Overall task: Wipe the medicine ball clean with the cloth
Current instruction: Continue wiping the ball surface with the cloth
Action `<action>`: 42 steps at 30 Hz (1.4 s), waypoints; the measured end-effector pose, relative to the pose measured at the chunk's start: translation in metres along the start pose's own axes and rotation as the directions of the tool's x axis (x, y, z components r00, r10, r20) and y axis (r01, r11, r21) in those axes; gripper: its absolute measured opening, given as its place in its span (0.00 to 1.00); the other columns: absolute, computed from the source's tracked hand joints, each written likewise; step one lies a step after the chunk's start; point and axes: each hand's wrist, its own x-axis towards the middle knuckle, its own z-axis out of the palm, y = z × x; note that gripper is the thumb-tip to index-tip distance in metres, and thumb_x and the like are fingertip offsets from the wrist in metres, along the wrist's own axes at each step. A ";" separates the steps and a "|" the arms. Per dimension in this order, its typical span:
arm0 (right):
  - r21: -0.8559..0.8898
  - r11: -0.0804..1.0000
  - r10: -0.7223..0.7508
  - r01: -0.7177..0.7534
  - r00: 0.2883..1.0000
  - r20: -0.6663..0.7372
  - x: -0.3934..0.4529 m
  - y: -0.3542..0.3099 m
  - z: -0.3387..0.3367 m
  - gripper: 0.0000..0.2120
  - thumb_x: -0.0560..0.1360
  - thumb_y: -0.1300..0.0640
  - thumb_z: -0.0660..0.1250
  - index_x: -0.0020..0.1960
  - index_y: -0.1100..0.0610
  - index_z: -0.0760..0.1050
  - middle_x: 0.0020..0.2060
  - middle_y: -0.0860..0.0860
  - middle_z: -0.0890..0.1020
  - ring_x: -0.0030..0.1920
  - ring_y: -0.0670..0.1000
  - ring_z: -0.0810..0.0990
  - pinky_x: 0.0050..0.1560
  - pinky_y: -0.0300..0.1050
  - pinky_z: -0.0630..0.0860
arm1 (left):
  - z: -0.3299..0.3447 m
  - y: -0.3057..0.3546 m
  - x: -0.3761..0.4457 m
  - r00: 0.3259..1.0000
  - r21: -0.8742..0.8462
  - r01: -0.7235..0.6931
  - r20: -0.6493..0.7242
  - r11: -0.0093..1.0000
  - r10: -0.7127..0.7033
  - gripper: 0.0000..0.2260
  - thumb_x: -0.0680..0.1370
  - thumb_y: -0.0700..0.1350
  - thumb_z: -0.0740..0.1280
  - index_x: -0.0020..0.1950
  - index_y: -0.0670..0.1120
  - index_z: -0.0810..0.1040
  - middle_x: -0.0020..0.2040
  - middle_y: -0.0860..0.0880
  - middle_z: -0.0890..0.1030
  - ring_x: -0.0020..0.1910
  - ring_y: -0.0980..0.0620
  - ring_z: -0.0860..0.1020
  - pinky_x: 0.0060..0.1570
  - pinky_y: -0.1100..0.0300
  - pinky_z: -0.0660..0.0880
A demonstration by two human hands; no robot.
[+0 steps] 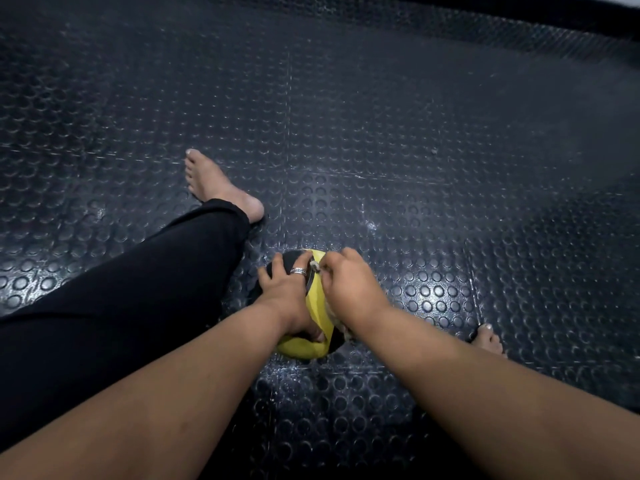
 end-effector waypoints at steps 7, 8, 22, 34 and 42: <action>-0.026 0.999 -0.029 0.030 0.999 0.036 -0.020 0.005 -0.001 0.07 0.77 0.59 0.60 0.49 0.60 0.75 0.46 0.57 0.73 0.47 0.59 0.75 0.47 0.48 0.72 | 0.001 0.002 0.001 1.000 -0.004 -0.003 -0.001 1.000 0.003 0.63 0.61 0.50 0.83 0.77 0.63 0.37 0.78 0.46 0.33 0.77 0.38 0.36 0.73 0.38 0.56; -0.013 1.000 0.005 -0.004 1.000 0.022 -0.012 0.006 -0.001 0.07 0.77 0.60 0.59 0.49 0.61 0.75 0.46 0.57 0.73 0.47 0.59 0.75 0.47 0.48 0.72 | 0.002 0.002 0.001 1.000 0.011 -0.007 -0.005 1.000 0.007 0.64 0.60 0.51 0.83 0.77 0.62 0.36 0.78 0.46 0.33 0.77 0.37 0.36 0.73 0.38 0.57; -0.026 1.000 0.014 -0.013 0.999 0.040 -0.016 0.008 -0.004 0.08 0.77 0.60 0.59 0.49 0.63 0.74 0.48 0.60 0.76 0.48 0.61 0.75 0.48 0.50 0.72 | 0.005 0.009 0.002 1.000 0.057 -0.007 0.005 0.998 0.007 0.63 0.61 0.52 0.83 0.77 0.61 0.35 0.78 0.44 0.33 0.76 0.35 0.36 0.73 0.38 0.58; 0.030 0.996 0.083 -0.084 0.996 0.039 -0.020 0.012 -0.008 0.06 0.77 0.59 0.62 0.50 0.59 0.77 0.47 0.55 0.78 0.45 0.53 0.76 0.42 0.40 0.67 | 0.006 0.007 0.002 1.000 0.047 -0.014 -0.001 0.999 0.014 0.64 0.61 0.52 0.83 0.77 0.61 0.34 0.77 0.45 0.31 0.76 0.35 0.35 0.74 0.39 0.57; 0.021 0.977 0.210 -0.211 0.977 0.044 -0.002 0.016 -0.015 0.06 0.76 0.60 0.62 0.50 0.59 0.76 0.48 0.57 0.80 0.49 0.56 0.77 0.44 0.42 0.70 | 0.007 0.007 -0.001 1.000 0.061 -0.018 -0.009 0.998 0.019 0.63 0.62 0.52 0.82 0.77 0.61 0.34 0.77 0.44 0.31 0.76 0.35 0.35 0.74 0.40 0.57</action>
